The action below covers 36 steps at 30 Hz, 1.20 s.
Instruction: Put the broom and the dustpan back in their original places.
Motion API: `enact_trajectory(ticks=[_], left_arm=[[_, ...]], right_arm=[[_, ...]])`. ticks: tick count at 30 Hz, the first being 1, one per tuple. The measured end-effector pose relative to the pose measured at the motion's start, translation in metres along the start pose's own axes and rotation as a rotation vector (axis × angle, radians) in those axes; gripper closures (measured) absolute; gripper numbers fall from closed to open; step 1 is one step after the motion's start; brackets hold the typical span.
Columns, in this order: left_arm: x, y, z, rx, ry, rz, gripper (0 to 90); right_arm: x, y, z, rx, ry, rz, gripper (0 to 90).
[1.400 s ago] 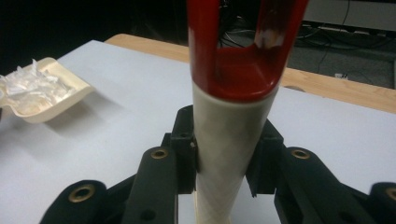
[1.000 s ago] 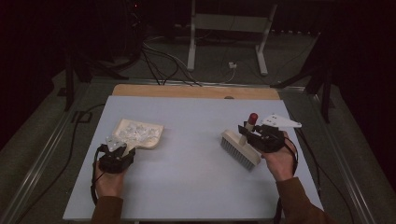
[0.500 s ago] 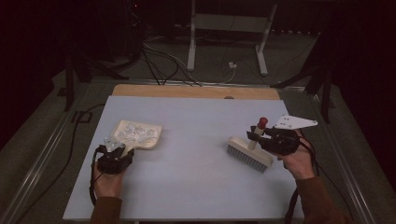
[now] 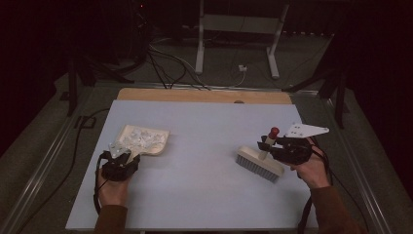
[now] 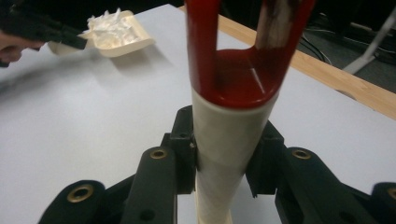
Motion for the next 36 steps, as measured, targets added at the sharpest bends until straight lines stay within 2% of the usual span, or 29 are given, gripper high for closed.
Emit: enact_trajectory(ticks=[6, 10, 12, 17, 19, 22, 25, 28, 36], left_arm=[[-0.001, 0.000, 0.001, 0.006, -0.012, -0.007, 66.7], [-0.002, 0.000, 0.001, 0.007, -0.016, -0.006, 66.7], [-0.002, 0.000, 0.001, 0.006, -0.016, -0.006, 66.7], [-0.002, 0.000, 0.002, 0.010, -0.015, -0.004, 66.7], [-0.002, 0.000, 0.002, 0.011, -0.015, -0.004, 66.7], [-0.002, 0.000, 0.002, 0.014, -0.016, -0.004, 66.7], [-0.002, 0.000, 0.002, 0.016, -0.018, -0.007, 66.7], [-0.003, -0.001, 0.003, 0.018, -0.017, -0.005, 66.7], [-0.003, -0.001, 0.003, 0.021, -0.018, -0.005, 66.7]], right_arm=[[0.001, -0.001, 0.004, -0.103, 0.039, -0.027, 64.8], [-0.004, 0.001, 0.010, -0.246, 0.105, -0.025, 64.0], [-0.007, 0.003, 0.013, -0.298, 0.129, -0.033, 64.1], [-0.013, 0.005, 0.016, -0.406, 0.196, -0.052, 66.1], [-0.014, 0.006, 0.015, -0.425, 0.231, -0.066, 68.0], [-0.014, 0.007, 0.012, -0.433, 0.264, -0.071, 69.6], [-0.012, 0.007, 0.008, -0.410, 0.281, -0.061, 70.2], [-0.011, 0.003, 0.003, -0.367, 0.284, -0.048, 70.4], [-0.011, -0.019, -0.008, -0.247, 0.247, -0.021, 70.4]])
Point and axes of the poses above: each handheld gripper's, and its own axes: y roughly forward along the jaws, x roughly out of its top, z roughly to its left, the point moved 4 cm from there along y, roughly forward along the jaws, and after that the axes turned 1 degree about -y, right-handed, at the moved point
